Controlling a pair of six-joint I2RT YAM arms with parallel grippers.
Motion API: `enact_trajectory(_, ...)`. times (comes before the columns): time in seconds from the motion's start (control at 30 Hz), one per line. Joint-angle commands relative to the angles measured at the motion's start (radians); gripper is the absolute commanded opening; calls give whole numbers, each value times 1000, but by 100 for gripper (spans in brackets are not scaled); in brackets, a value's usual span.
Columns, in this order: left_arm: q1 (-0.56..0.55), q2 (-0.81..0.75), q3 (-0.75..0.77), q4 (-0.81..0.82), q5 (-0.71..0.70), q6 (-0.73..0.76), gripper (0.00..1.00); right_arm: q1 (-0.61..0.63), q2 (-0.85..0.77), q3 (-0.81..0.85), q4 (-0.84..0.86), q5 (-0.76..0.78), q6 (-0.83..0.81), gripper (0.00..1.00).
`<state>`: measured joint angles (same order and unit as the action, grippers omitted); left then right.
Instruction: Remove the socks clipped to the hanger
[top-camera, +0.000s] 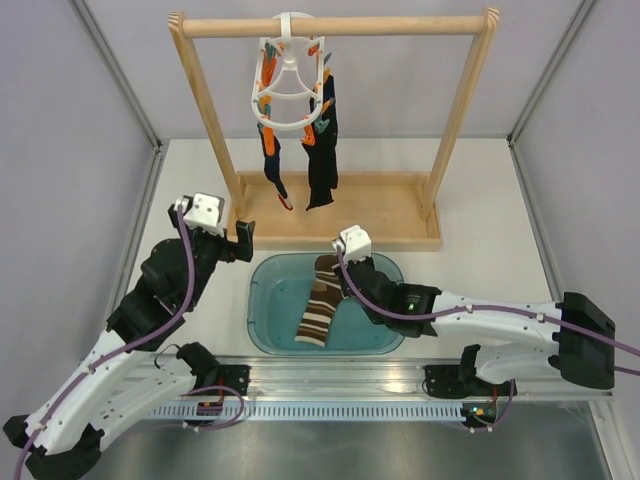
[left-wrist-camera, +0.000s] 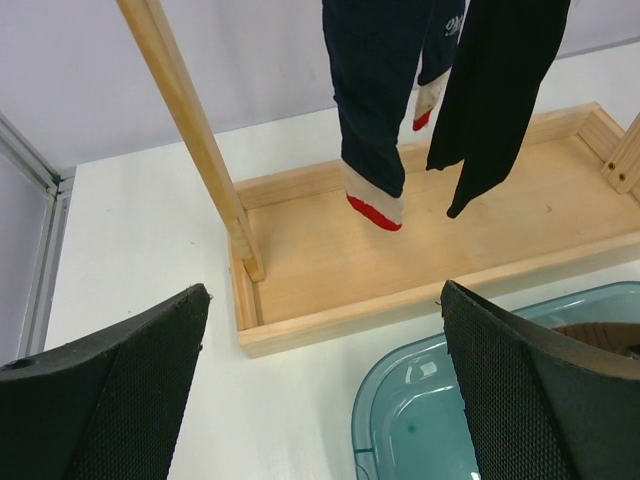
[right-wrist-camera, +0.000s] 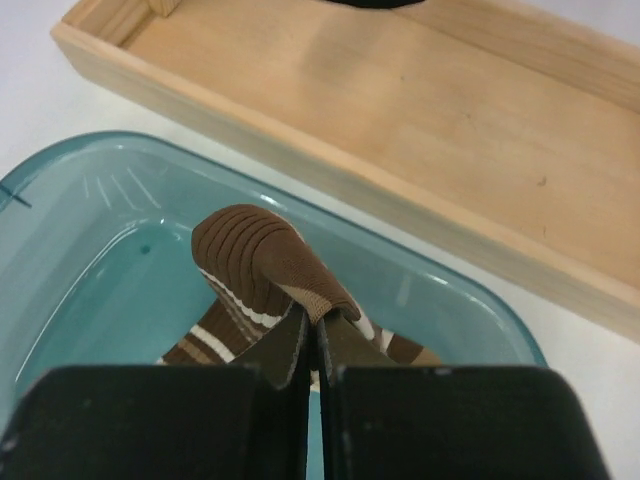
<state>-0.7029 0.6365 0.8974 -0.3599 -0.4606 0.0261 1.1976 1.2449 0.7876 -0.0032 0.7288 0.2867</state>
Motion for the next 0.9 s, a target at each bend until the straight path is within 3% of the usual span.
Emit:
enact_trajectory(0.0, 2, -23, -12, 50, -19, -29, 100, 29, -35, -17, -12, -75, 83, 1)
enact_trajectory(0.13, 2, -9, -11, 49, -15, -29, 100, 85, -55, -24, -4, -98, 89, 1)
enact_trajectory(0.47, 2, -3, -11, 41, -3, -34, 100, 99, 137, -30, 75, -163, 189, 2)
enact_trajectory(0.5, 2, -6, -14, 42, -3, -32, 100, 99, 146, -22, 74, -163, 193, 7)
enact_trajectory(0.53, 2, -8, -14, 41, -3, -31, 100, 99, 154, -16, 74, -164, 190, 18)
enact_trajectory(0.6, 2, -12, -15, 42, -4, -29, 100, 99, 160, -4, 72, -158, 183, 98)
enact_trajectory(0.87, 2, -9, -14, 41, -3, -28, 100, 99, 36, -14, 52, -97, 117, 98)
